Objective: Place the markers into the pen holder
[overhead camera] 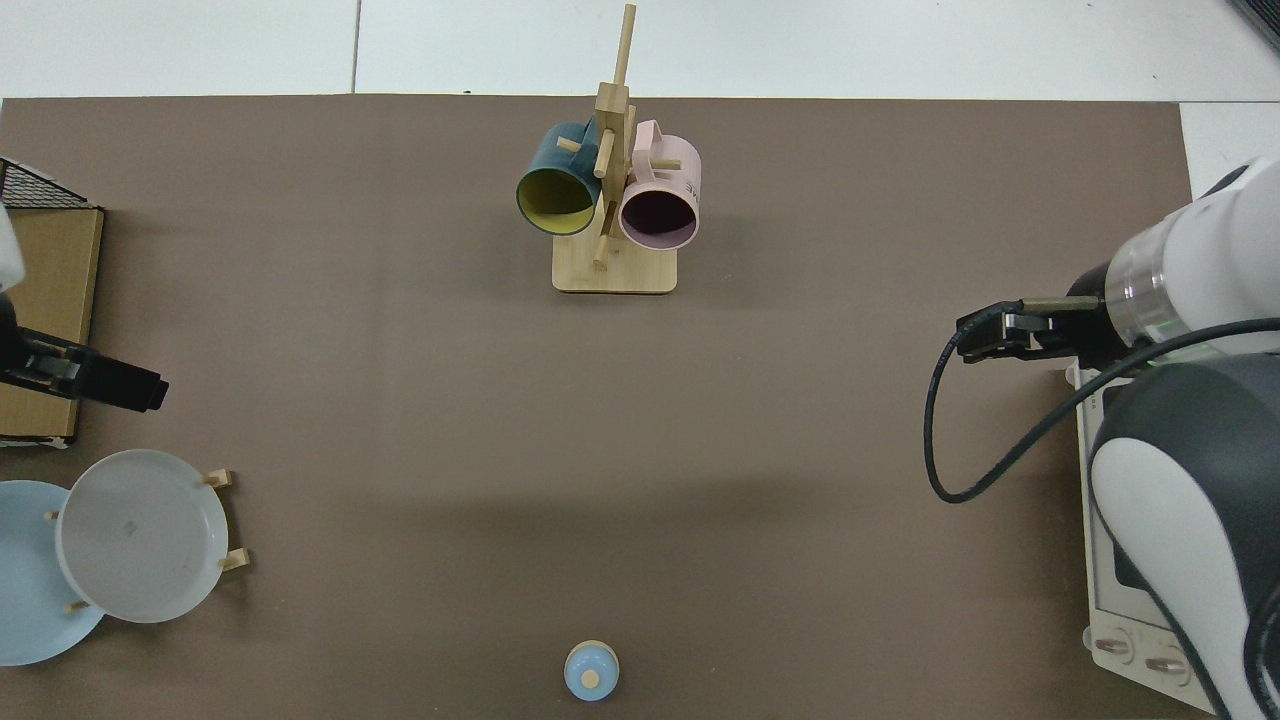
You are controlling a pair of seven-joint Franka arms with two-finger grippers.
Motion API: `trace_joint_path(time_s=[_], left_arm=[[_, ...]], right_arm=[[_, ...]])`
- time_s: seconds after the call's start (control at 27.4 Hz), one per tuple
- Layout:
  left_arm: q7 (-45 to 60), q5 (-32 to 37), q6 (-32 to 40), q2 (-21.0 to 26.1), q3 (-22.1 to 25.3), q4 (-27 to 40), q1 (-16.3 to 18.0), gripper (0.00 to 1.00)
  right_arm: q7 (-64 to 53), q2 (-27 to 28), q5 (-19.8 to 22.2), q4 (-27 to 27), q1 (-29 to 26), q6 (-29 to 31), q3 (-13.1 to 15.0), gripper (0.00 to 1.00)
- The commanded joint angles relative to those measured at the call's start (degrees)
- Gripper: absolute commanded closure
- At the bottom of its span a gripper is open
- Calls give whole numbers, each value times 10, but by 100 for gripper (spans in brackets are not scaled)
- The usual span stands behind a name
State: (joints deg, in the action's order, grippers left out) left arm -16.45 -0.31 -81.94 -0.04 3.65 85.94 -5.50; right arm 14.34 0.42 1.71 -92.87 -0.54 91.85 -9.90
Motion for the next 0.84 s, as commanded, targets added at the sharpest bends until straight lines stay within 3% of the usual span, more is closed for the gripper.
trace_joint_path(time_s=[0.0,0.8], left_arm=[[4,11,-12,-17,-5,21,4,0],[4,10,-7,-17,-6,20,8,0]], right_arm=[[-11,5,-6,11,-10,-11,-6,0],[-11,5,-6,11,-10,-11,-6,0]])
